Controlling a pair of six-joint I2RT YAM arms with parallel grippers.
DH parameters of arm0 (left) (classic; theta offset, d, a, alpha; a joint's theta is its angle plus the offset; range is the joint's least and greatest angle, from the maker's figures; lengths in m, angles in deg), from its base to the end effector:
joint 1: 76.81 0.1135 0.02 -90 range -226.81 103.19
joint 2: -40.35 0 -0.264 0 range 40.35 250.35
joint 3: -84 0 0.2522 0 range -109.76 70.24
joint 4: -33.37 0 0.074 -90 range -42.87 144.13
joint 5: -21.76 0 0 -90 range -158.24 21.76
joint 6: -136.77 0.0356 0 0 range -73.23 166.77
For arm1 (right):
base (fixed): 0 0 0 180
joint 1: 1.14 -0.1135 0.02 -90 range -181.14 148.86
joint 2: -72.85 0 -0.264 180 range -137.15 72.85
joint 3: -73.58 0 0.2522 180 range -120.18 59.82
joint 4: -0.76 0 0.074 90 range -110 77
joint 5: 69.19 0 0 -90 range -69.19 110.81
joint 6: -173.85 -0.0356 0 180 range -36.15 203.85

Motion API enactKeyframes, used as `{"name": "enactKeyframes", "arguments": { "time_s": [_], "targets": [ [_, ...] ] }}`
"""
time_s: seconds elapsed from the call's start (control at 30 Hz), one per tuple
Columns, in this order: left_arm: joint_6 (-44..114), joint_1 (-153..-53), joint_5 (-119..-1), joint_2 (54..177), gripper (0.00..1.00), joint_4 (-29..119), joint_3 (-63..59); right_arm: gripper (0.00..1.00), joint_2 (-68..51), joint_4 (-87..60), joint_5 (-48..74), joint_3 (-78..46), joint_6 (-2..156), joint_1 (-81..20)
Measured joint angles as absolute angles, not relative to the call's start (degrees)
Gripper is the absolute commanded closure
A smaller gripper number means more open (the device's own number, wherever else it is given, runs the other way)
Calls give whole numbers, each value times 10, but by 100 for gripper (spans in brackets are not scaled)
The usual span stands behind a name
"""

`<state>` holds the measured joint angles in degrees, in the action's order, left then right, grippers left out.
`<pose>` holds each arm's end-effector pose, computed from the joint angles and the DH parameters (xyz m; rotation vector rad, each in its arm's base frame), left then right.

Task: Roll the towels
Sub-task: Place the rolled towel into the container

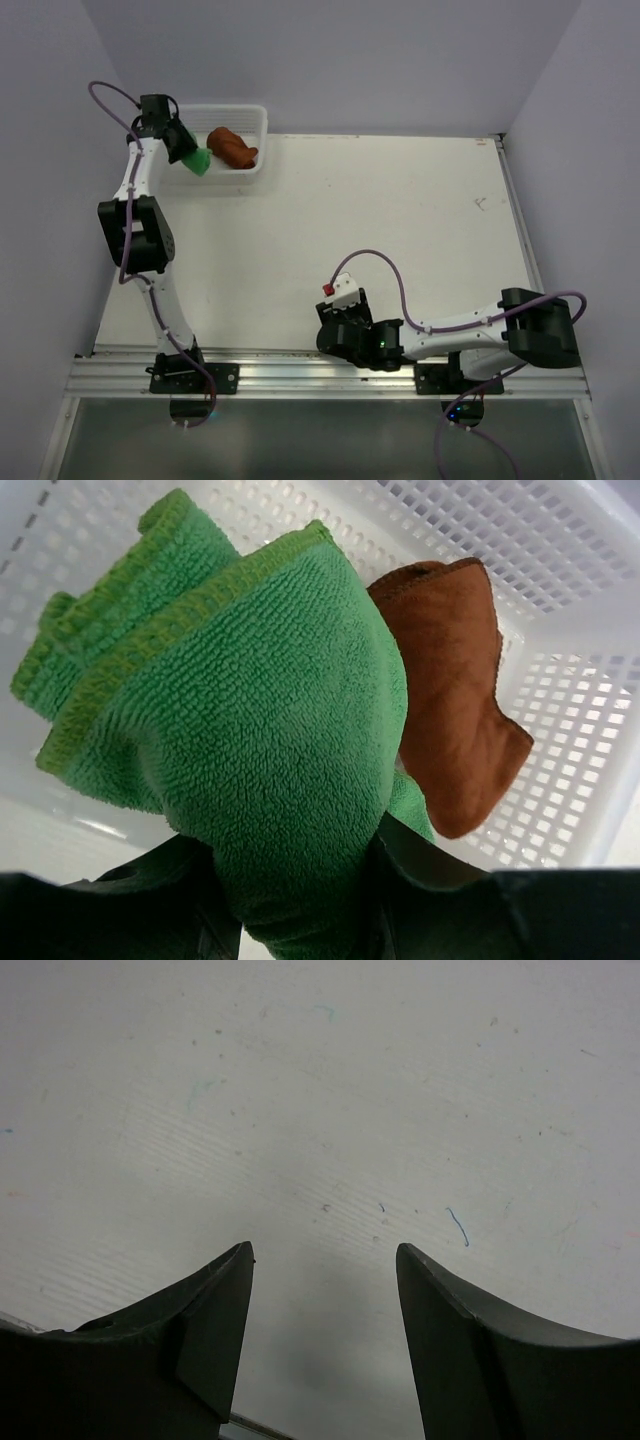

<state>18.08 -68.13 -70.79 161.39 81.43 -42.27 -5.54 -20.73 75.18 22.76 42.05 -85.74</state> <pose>0.4818 0.0752 0.2882 -0.7648 2.1911 -0.1252 0.0526 0.2487 0.1838 -0.3720 1.9981 0.2028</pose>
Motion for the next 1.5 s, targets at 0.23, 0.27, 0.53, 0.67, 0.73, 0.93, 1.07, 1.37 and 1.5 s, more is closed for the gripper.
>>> {"name": "enactKeyframes", "arguments": {
  "time_s": [0.23,0.27,0.53,0.67,0.73,0.93,1.07,1.37,1.5],
  "targets": [
    [172,-669,-666,1687,67,783,-460,37,-112,-207,711,218,420,-835],
    [169,-667,-661,1694,67,777,-467,37,-116,-207,707,216,420,-831],
    [158,-659,-642,1751,66,745,-478,37,-129,-201,689,206,420,-803],
    [156,-654,-633,1778,61,742,-481,37,-151,-197,679,198,421,-798],
    [152,-652,-631,1787,54,740,-481,37,-162,-195,674,193,421,-797],
    [143,-650,-627,1792,32,732,-481,37,-180,-187,651,181,424,-785],
    [142,-648,-626,1792,23,722,-480,38,-180,-183,645,180,425,-779],
    [144,-645,-624,1792,9,714,-485,38,-180,-181,631,180,425,-772],
    [145,-645,-624,1792,5,715,-487,38,-185,-181,628,179,425,-768]
  ]
}}
